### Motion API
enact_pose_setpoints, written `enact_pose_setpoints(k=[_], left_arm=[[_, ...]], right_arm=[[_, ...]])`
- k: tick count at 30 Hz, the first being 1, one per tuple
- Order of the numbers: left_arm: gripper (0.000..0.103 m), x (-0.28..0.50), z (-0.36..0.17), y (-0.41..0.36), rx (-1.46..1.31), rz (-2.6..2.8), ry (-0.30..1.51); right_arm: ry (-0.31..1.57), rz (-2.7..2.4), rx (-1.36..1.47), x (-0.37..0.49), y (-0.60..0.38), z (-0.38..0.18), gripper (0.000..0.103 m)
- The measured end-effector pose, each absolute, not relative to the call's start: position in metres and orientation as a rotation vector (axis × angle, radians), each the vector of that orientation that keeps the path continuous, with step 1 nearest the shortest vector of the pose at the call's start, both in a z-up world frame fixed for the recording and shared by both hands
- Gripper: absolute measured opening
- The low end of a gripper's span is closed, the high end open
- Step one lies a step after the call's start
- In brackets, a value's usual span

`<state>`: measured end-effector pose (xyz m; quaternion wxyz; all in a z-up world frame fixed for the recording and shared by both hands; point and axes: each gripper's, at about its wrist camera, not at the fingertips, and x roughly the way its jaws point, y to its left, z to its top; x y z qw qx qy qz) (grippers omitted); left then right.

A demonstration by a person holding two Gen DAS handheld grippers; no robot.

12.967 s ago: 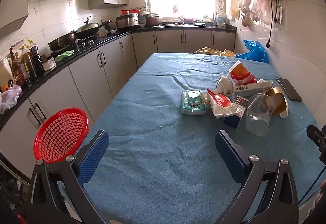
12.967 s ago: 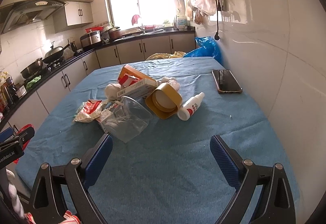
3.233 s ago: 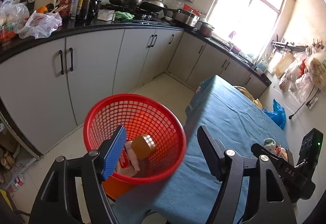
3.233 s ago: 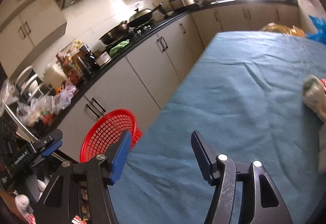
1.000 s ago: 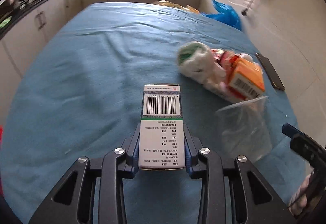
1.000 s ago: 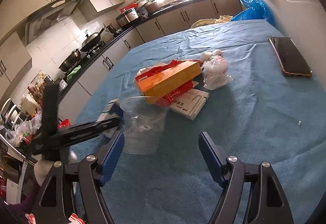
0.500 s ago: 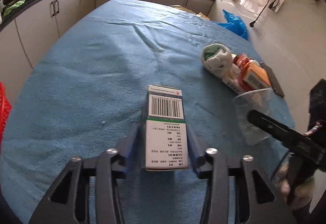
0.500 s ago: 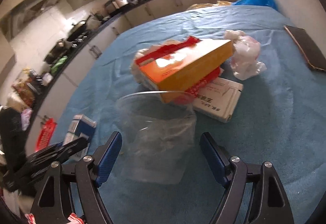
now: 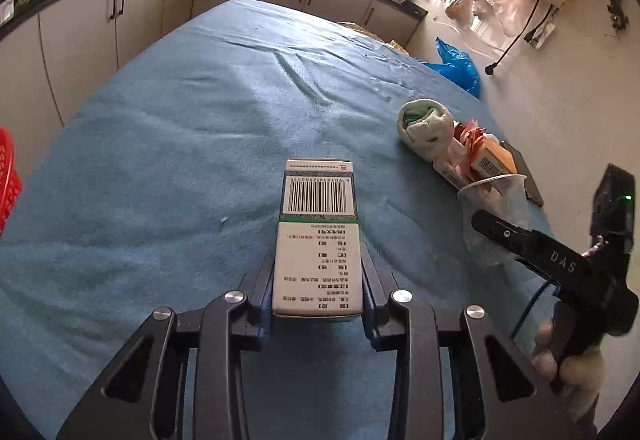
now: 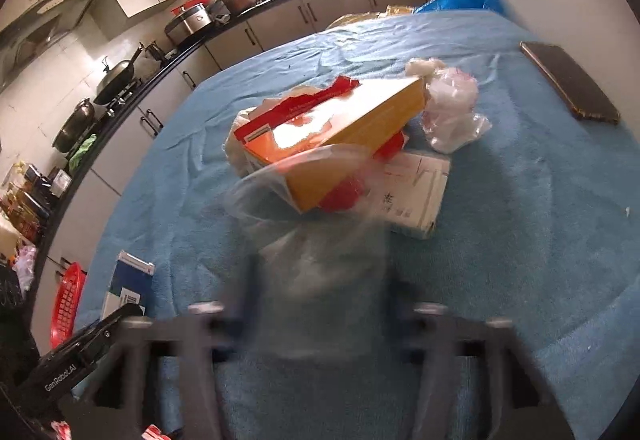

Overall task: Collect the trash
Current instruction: 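Carry both items to the red basket and open both tools to drop them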

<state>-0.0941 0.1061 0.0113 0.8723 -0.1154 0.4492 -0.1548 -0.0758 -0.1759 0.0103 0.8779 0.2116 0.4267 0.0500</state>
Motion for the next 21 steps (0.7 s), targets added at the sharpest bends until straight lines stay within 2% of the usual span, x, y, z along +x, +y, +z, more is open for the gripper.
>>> enact_pose_setpoints(k=[9, 21], left_arm=[[0.033, -0.127, 0.040, 0.186, -0.346, -0.242, 0.839], [0.033, -0.181, 0.075, 0.293, -0.447, -0.055, 0.655]], right_arm=[[0.883, 0.156, 0.455, -0.089, -0.162, 0.019, 0.053], [0.837, 0.375, 0.280, -0.089, -0.053, 0.059, 0.053]])
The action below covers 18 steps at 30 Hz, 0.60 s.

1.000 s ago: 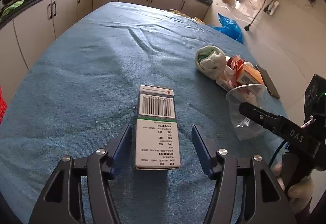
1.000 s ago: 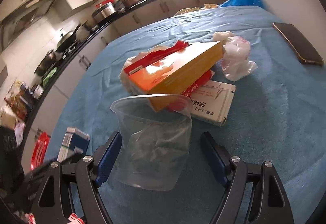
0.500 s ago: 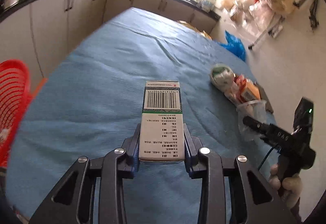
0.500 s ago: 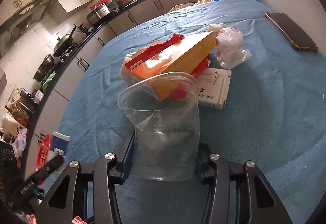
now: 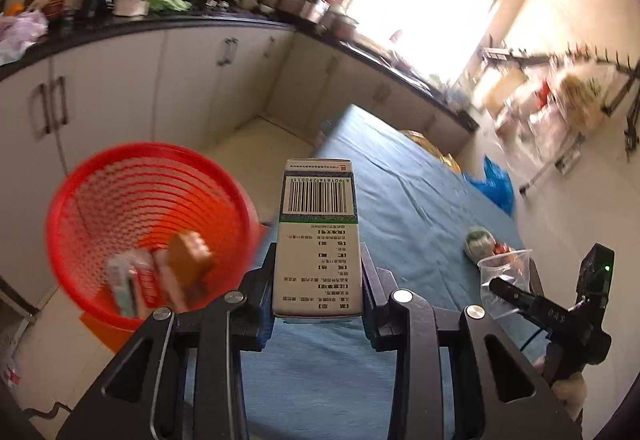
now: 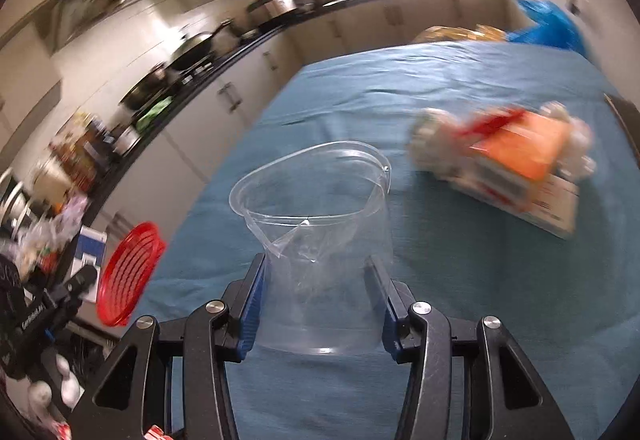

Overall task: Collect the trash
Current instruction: 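Carry both items to the red basket and open both tools to drop them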

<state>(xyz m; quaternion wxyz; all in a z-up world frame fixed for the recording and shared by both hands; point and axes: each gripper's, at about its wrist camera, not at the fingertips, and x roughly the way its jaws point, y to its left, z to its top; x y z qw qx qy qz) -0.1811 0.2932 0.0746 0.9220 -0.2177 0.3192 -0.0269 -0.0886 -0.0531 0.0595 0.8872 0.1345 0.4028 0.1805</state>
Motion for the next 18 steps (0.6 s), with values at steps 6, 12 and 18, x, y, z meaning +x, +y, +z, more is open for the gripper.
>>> enact_pose_setpoints(k=[6, 12, 18], left_arm=[[0.033, -0.194, 0.066, 0.343, -0.506, 0.031, 0.647], [0.033, -0.205, 0.056, 0.383, -0.544, 0.102, 0.642], [0.033, -0.200, 0.052, 0.403, -0.570, 0.126, 0.637]], right_arm=[[0.826, 0.518, 0.164, -0.092, 0.025, 0.068, 0.053], [0.857, 0.674, 0.097, -0.082, 0.110, 0.069, 0.053], [0.877, 0.781, 0.067, -0.062, 0.187, 0.065, 0.053]])
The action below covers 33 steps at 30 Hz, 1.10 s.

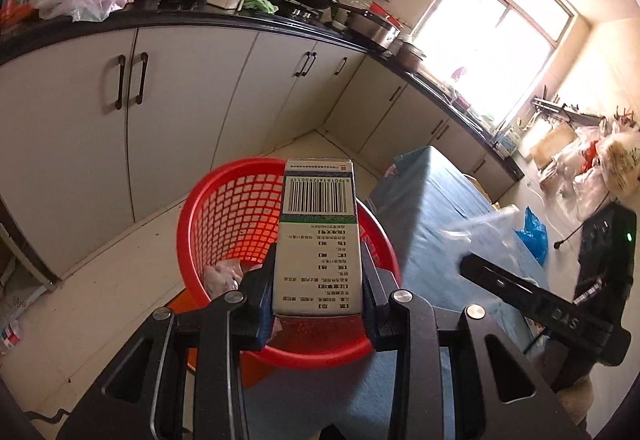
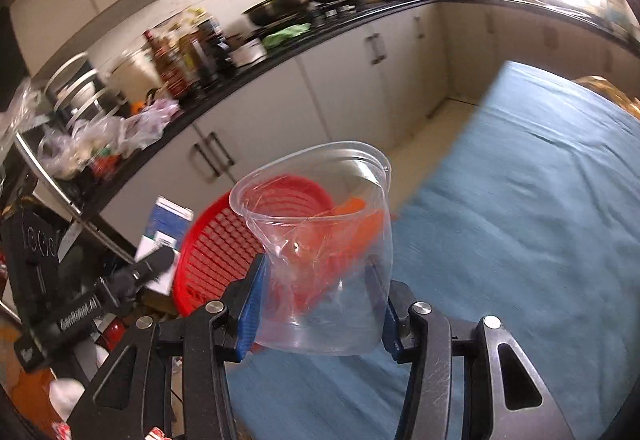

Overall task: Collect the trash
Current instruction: 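Carry both items to the red basket and open both tools to drop them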

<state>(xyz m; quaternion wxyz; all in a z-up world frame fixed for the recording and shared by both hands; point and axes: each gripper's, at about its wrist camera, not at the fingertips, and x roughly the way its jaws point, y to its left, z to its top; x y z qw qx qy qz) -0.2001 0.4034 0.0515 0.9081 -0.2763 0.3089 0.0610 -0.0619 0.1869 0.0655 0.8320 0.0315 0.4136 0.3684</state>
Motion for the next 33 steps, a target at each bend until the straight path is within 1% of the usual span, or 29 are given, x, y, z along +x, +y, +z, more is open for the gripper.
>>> enact_pose_setpoints(k=[3, 4, 5, 6, 8, 11, 13, 17, 20, 24, 33], left_arm=[[0.033, -0.196, 0.052, 0.411, -0.577, 0.138, 0.642], [0.033, -0.195, 0.053, 0.412, -0.578, 0.146, 0.643], [0.035, -0.196, 0.054, 0.412, -0.580, 0.150, 0.643], [0.037, -0.196, 0.055, 0.412, -0.582, 0.150, 0.644], [0.052, -0.198, 0.058, 0.411, -0.582, 0.152, 0.638], [0.060, -0.202, 0.060, 0.410, -0.582, 0.161, 0.633], [0.063, -0.204, 0.060, 0.409, -0.605, 0.154, 0.636], [0.066, -0.200, 0.061, 0.402, -0.626, 0.124, 0.643], [0.066, -0.196, 0.064, 0.388, -0.604, 0.108, 0.657], [0.068, -0.193, 0.069, 0.368, -0.562, 0.101, 0.664], [0.068, -0.186, 0.072, 0.318, -0.453, 0.113, 0.720]], right_arm=[[0.890, 0.838, 0.093, -0.052, 0.214, 0.064, 0.055], [0.892, 0.857, 0.096, -0.050, 0.223, 0.063, 0.057], [0.894, 0.858, 0.096, -0.049, 0.228, 0.062, 0.064], [0.896, 0.852, 0.101, -0.047, 0.231, 0.062, 0.071], [0.897, 0.857, 0.133, -0.047, 0.228, 0.062, 0.076], [0.903, 0.857, 0.144, -0.049, 0.215, 0.062, 0.076], [0.896, 0.839, 0.136, -0.051, 0.203, 0.062, 0.076], [0.897, 0.793, 0.144, -0.057, 0.171, 0.057, 0.076], [0.904, 0.773, 0.185, -0.060, 0.146, 0.053, 0.077], [0.898, 0.759, 0.263, -0.064, 0.116, 0.049, 0.081], [0.863, 0.722, 0.360, -0.072, 0.051, 0.045, 0.082]])
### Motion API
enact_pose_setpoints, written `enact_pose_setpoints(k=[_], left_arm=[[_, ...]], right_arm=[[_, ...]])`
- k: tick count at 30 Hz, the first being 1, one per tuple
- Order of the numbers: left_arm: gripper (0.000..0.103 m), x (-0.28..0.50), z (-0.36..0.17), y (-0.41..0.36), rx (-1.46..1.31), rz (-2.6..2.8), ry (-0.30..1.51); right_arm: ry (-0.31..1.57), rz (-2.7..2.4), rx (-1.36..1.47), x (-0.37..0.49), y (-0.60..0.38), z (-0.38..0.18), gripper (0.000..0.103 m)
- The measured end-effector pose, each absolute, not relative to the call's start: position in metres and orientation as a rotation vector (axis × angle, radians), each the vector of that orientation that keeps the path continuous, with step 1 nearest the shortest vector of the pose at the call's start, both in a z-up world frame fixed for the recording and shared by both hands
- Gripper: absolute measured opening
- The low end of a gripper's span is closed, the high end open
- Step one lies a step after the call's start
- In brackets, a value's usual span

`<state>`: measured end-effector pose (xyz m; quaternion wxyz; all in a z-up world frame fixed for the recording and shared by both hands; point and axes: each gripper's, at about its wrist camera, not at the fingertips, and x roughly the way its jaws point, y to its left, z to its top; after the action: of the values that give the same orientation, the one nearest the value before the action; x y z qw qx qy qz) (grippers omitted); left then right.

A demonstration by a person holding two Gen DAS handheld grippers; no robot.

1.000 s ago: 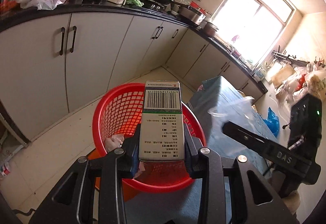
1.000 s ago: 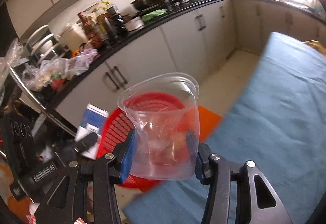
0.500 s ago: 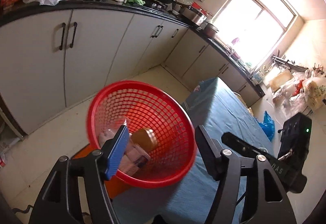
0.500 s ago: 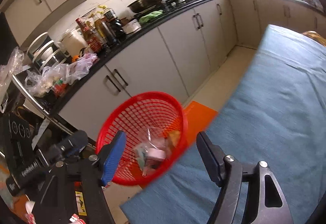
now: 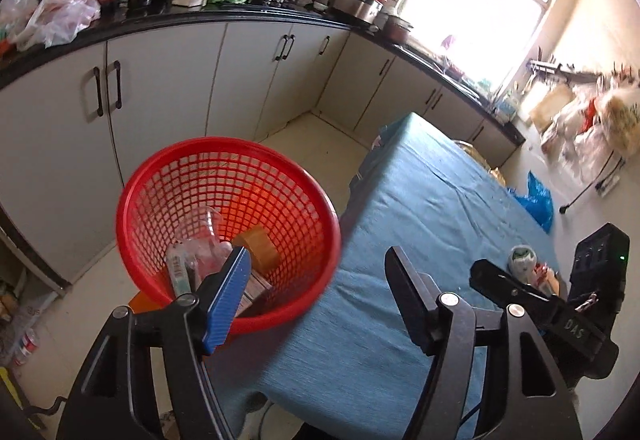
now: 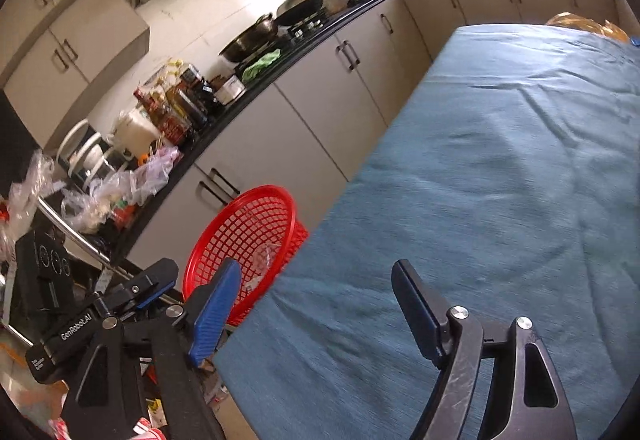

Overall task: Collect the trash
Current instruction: 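Carry both items to the red basket and open both tools to drop them, then move both tools back to the trash pile on the table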

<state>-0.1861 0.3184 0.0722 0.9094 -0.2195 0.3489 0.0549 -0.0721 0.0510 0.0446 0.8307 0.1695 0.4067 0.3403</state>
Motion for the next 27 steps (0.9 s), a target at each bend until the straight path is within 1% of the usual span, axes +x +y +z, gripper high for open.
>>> enact_pose_setpoints(k=[4, 8, 12, 19, 23, 27], left_arm=[[0.069, -0.179, 0.076, 0.287, -0.409, 0.093, 0.728], [0.069, -0.166, 0.073, 0.240, -0.369, 0.015, 0.761], [0.070, -0.152, 0.061, 0.187, -0.290, -0.066, 0.818], [0.070, -0.125, 0.038, 0.112, -0.228, -0.188, 0.889], [0.070, -0.117, 0.025, 0.090, -0.211, -0.222, 0.927], [0.070, -0.109, 0.013, 0.087, -0.248, -0.235, 0.976]], right_arm=[[0.800, 0.658, 0.413, -0.080, 0.005, 0.045, 0.083], [0.739, 0.608, 0.512, -0.090, -0.050, 0.041, 0.087], [0.742, 0.559, 0.578, -0.102, -0.105, 0.032, 0.087], [0.729, 0.401, 0.587, -0.129, -0.187, 0.026, 0.087], [0.733, 0.284, 0.607, -0.136, -0.236, 0.024, 0.087], [0.731, 0.202, 0.628, -0.132, -0.269, 0.028, 0.087]])
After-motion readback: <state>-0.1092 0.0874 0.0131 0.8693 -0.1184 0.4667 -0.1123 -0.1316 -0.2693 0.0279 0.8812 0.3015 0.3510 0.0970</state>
